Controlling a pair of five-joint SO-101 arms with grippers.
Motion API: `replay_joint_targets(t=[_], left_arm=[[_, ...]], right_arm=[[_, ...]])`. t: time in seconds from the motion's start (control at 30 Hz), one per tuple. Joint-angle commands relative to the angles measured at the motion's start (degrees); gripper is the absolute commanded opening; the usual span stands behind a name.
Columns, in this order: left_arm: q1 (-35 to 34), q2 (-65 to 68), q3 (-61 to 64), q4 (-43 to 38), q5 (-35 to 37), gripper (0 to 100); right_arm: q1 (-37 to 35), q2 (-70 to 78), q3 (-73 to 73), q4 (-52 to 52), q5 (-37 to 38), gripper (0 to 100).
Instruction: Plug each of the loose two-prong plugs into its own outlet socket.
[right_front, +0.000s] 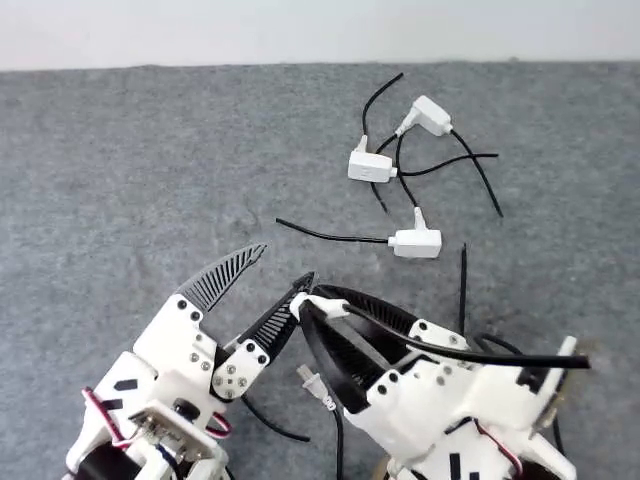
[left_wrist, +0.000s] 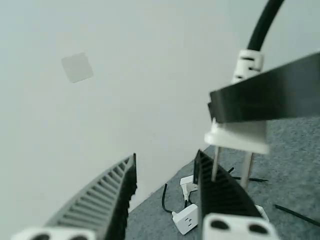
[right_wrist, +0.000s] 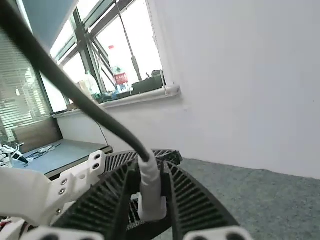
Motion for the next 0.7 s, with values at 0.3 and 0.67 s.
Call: replay_joint_targets(t=[0.3,0.67], left_arm=[[-6.07,-0.70,0.04,-1.41,-0.44,18],[-7.21,-0.70,1.27,-1.41,-0.44,18]], right_arm=[[-0.48,-0.31,-2.20,7.96,3.43,0.8],[-0.48,-0.31,-2.20,8.75,3.43,0.8]])
